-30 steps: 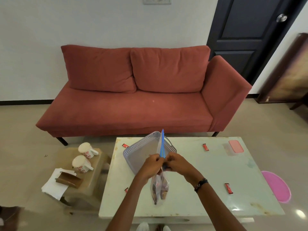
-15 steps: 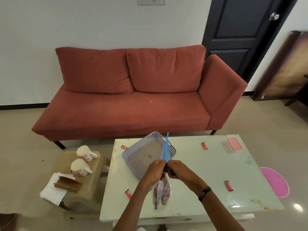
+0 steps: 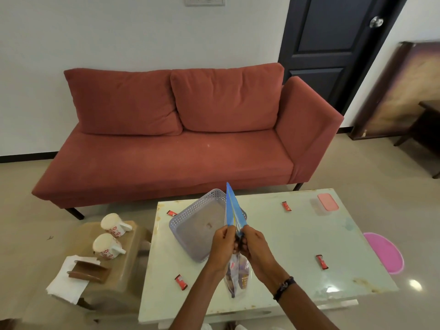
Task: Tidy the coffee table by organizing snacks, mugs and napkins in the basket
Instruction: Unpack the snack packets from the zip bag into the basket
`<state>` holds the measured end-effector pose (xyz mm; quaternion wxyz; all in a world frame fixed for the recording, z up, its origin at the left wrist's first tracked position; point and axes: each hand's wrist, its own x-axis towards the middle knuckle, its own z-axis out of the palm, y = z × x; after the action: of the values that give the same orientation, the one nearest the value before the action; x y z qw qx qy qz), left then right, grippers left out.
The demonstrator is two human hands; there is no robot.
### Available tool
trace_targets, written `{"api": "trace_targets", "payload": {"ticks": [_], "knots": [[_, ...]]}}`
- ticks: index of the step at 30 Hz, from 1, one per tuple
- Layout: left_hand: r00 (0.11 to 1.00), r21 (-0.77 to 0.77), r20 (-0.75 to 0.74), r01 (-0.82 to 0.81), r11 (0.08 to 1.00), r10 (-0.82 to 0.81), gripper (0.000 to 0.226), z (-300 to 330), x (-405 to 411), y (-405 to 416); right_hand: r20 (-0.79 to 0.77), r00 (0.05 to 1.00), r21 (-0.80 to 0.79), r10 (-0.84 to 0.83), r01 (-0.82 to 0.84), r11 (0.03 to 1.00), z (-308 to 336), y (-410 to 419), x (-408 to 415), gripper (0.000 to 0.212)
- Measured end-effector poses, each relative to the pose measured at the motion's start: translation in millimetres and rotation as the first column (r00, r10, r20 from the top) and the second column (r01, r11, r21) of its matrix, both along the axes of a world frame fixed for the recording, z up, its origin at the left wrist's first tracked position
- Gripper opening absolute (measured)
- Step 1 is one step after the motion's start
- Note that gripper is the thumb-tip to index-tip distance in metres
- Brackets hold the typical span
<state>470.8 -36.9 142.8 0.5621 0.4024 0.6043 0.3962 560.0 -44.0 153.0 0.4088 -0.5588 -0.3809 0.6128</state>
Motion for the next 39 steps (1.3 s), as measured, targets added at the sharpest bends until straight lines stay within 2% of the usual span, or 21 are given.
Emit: {"api": "trace_targets", "payload": {"ticks": [2,4,6,9,12,14,17,21,24,28,31,35,39], "knots": [[1.000,0.011,-0.009,-0.026,1.000,0.026,0.031,0.5,3.0,0.9,-0.053,0.997,-0.019,-0.061,0.060,0.998,1.7,0.0,-3.0,0.031],[0.999,0.017,-0.008,-0.049,0.999,0.049,0.031,2.1,4.4,2.7,-0.018,0.997,-0.012,-0.072,0.072,0.997,3.8,1.5,-3.7,0.034],[0.999,0.034,-0.030,-0.027,0.999,0.028,0.031,2.5,1.8,5.3,0.108,0.994,0.008,-0.001,0.000,1.000,4.6,6.0,-0.7,0.033],[0.995,0.069,-0.088,0.057,0.996,-0.051,0.033,3.6,-5.8,7.8,0.370,0.913,-0.011,0.170,-0.179,0.984,5.1,22.8,12.1,0.024],[0.977,0.057,-0.154,0.156,0.986,-0.146,0.031,4.0,-12.5,7.9,0.485,0.825,-0.031,0.291,-0.316,0.948,6.8,39.2,20.2,0.019],[0.952,-0.005,-0.221,0.215,0.977,-0.211,0.029,5.3,-16.6,9.1,0.583,0.754,0.016,0.302,-0.382,0.924,7.5,42.8,21.4,0.020],[0.908,-0.064,-0.327,0.257,0.964,-0.263,0.024,11.4,-20.3,14.3,0.600,0.739,0.050,0.307,-0.418,0.907,4.1,38.9,22.0,0.019],[0.852,-0.074,-0.421,0.311,0.948,-0.312,0.020,13.6,-17.6,17.8,0.620,0.707,0.020,0.340,-0.448,0.894,-1.0,36.5,28.4,0.018],[0.789,-0.036,-0.553,0.297,0.954,-0.267,0.022,4.8,-11.6,15.7,0.646,0.683,-0.015,0.339,-0.433,0.901,-7.8,35.9,33.4,0.020],[0.751,-0.017,-0.615,0.293,0.956,-0.241,0.021,2.6,-2.8,11.5,0.679,0.643,-0.065,0.354,-0.428,0.901,-14.2,37.4,36.8,0.025],[0.678,0.045,-0.721,0.257,0.965,-0.147,0.024,4.6,-1.0,11.9,0.750,0.607,-0.032,0.262,-0.363,0.931,-15.2,35.3,34.7,0.036],[0.666,0.040,-0.726,0.292,0.956,-0.173,0.038,5.0,-3.1,15.4,0.765,0.571,-0.064,0.298,-0.393,0.917,-17.8,30.7,35.2,0.027],[0.648,0.008,-0.722,0.359,0.933,-0.243,0.033,2.9,-0.4,11.4,0.785,0.519,-0.125,0.338,-0.401,0.907,-16.3,37.8,38.0,0.012]]}}
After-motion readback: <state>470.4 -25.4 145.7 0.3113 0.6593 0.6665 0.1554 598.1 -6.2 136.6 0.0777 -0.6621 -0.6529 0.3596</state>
